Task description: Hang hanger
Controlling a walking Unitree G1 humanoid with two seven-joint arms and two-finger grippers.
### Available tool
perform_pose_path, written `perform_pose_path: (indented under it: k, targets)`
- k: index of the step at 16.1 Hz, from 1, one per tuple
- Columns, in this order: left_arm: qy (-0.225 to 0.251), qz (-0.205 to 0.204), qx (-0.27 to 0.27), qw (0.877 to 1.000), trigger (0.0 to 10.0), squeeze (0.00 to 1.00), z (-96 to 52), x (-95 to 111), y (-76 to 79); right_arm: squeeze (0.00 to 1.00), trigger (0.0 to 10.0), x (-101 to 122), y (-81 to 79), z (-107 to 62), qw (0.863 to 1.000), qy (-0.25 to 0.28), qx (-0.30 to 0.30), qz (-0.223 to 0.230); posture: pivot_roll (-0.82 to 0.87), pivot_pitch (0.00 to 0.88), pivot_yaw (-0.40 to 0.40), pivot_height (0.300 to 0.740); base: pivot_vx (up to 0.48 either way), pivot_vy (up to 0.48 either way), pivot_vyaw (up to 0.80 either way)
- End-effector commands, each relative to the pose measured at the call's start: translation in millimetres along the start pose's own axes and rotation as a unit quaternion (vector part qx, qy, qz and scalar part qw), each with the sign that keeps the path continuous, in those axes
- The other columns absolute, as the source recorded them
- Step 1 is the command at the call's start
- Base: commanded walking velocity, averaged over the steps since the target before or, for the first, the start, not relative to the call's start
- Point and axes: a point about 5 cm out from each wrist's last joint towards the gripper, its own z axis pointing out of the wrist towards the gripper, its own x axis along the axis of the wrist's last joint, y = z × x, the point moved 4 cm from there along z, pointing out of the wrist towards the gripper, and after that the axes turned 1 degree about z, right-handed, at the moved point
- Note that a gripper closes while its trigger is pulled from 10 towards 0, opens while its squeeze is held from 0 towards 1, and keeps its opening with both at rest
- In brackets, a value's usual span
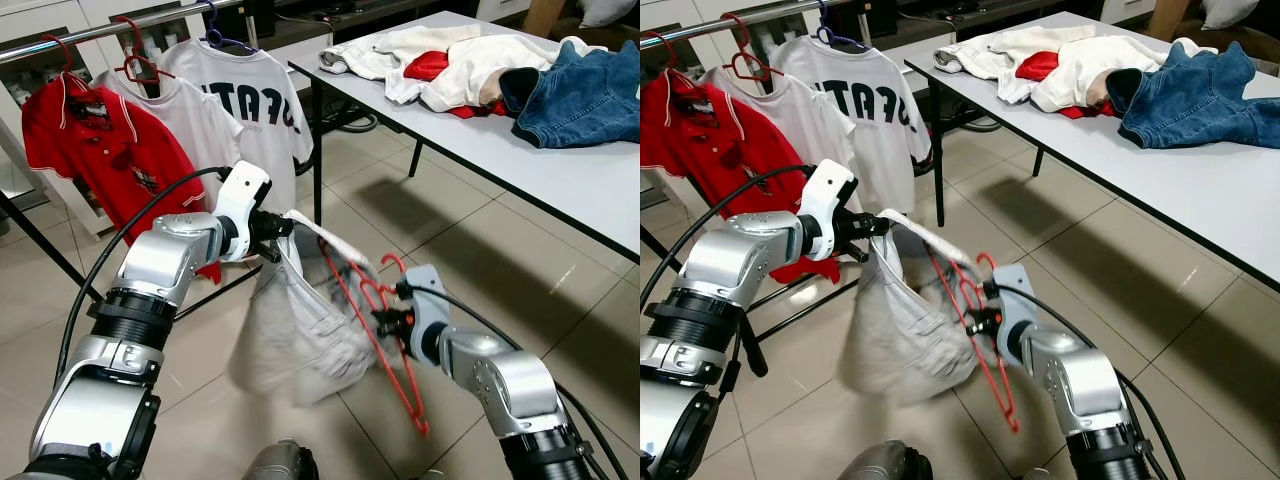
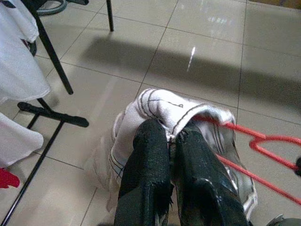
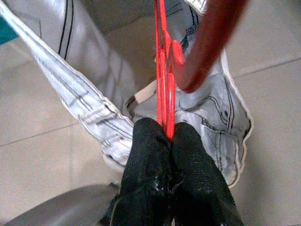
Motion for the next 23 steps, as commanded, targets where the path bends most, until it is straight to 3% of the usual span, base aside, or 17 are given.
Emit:
perform_pose_path:
  k: [1,5,12,14,16,19,20,23]
  targets:
    - [0.022,0.039,0.02,0.999,0.0,0.0,-8.8,20.2,-8.3,0.0,10.0,0.2,-4.7,-2.3,1.0,0.0,0.017,0.003,-0.02,0.0,0.091,0.705,0.0,0.0,0.0]
    - [0.01,0.07,0.037,0.997,0.0,0.0,-18.6,17.2,-16.0,0.0,10.0,-5.2,6.8,-14.0,0.998,0.002,0.017,0.063,-0.01,0.0,0.065,0.705,0.0,0.0,0.0]
    - [0.01,0.078,0.041,0.996,0.0,0.0,-21.5,15.4,-15.4,0.0,10.0,1.6,8.2,-25.9,0.996,0.007,0.03,0.082,-0.02,0.0,0.037,0.705,0.0,0.0,0.0]
    - [0.007,0.085,0.027,0.996,0.0,0.0,-21.2,14.1,-9.9,0.0,10.0,16.0,12.2,-23.6,0.994,0.042,0.01,0.101,-0.02,0.0,0.038,0.705,0.0,0.0,0.0]
    - [-0.017,0.116,0.012,0.993,0.0,0.0,-22.0,3.2,-5.6,0.0,10.0,50.0,14.6,-21.2,0.979,0.133,0.006,0.157,-0.01,0.0,0.038,0.705,0.0,0.0,0.0]
    - [-0.033,0.138,-0.022,0.99,0.0,0.0,-24.9,-8.0,3.7,0.0,10.0,78.0,-2.8,-18.1,0.96,0.19,0.065,0.194,-0.02,0.0,0.04,0.705,0.0,0.0,0.0]
    - [-0.036,0.147,-0.057,0.987,0.0,0.0,-27.1,-12.9,14.3,0.0,10.0,91.5,-13.0,-16.4,0.946,0.215,0.106,0.218,-0.01,0.0,0.034,0.705,0.0,0.0,0.0]
    - [-0.03,0.158,-0.101,0.982,0.0,0.0,-33.4,-14.4,26.1,0.0,10.0,110.3,-25.0,-15.5,0.919,0.247,0.16,0.261,-0.01,0.0,0.019,0.705,0.0,0.0,0.0]
